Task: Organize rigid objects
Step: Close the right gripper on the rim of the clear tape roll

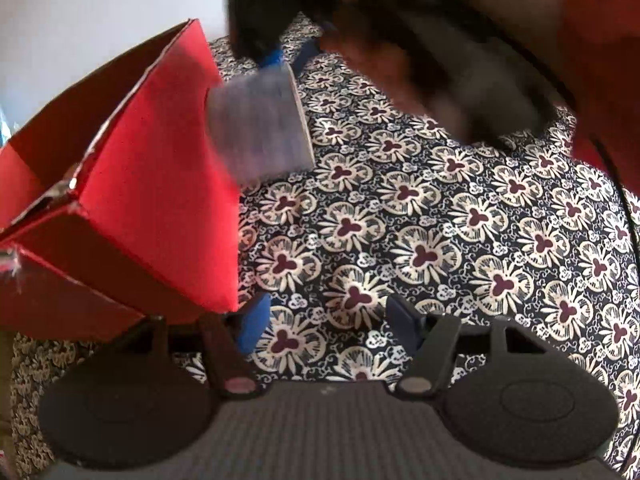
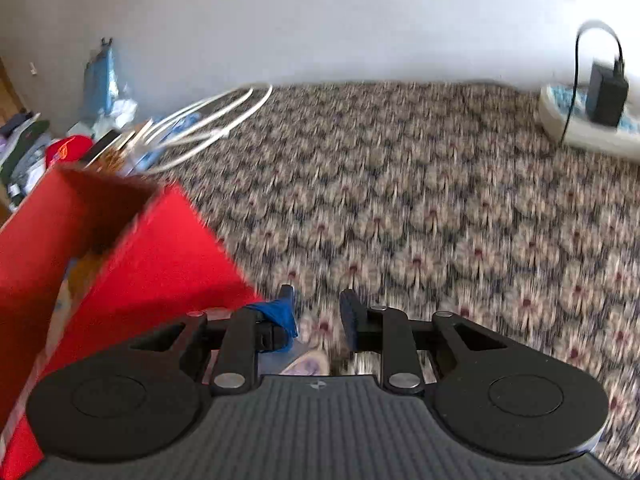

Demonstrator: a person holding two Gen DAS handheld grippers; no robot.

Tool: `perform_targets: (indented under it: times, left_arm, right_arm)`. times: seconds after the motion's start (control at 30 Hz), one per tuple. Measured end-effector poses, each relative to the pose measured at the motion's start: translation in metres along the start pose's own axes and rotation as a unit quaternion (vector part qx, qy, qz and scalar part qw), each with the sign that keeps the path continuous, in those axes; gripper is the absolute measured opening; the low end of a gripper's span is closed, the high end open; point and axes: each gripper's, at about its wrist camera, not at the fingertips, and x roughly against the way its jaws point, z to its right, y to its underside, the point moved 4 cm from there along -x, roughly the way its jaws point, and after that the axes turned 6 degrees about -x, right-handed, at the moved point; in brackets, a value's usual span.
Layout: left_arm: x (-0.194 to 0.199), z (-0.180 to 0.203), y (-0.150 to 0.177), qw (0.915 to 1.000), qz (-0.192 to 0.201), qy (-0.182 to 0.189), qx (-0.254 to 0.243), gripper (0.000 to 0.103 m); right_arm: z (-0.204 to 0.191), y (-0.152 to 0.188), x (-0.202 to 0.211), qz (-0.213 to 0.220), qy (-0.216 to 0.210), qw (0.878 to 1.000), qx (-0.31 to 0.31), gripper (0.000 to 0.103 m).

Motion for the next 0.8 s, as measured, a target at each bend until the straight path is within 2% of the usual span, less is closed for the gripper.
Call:
perform_targets:
  times: [0.07,0.17,0.27,0.47,0.63,0.8]
  left_arm:
    - [-0.002,-0.001,0.000,1.0000,0.000,0.002,0.000,0.068]
    - [-0.003,-0.002,0.002,1.0000,-0.002,0.007,-0.004,0.068]
    - [0.002,-0.004,0.005,0.9998,-0.001,0.020,-0.005,0.068]
    - [0.012,-0.007,0.019,0.9992,-0.012,0.035,-0.013,0.069]
    - [0.030,-0.006,0.036,0.9988,-0.015,0.044,-0.018,0.069]
    - [0.048,-0.021,0.050,0.9987,-0.010,0.051,-0.005,0.069]
  right_arm:
    - [0.010,0.017,0.005,-0.014,0.001,1.000,-0.016,0.008]
    - [0.020,0.041,0.015,-0.039,-0.026,0.998,-0.045,0.008]
    - [0.019,0.061,0.031,-0.041,-0.043,0.997,-0.046,0.009]
    - [0.014,0.084,0.056,-0.051,-0.093,0.990,-0.087,0.009]
    - [0.003,0.106,0.077,-0.050,-0.110,0.989,-0.087,0.009]
    - [-0.009,0.110,0.087,-0.055,-0.136,0.986,-0.082,0.009]
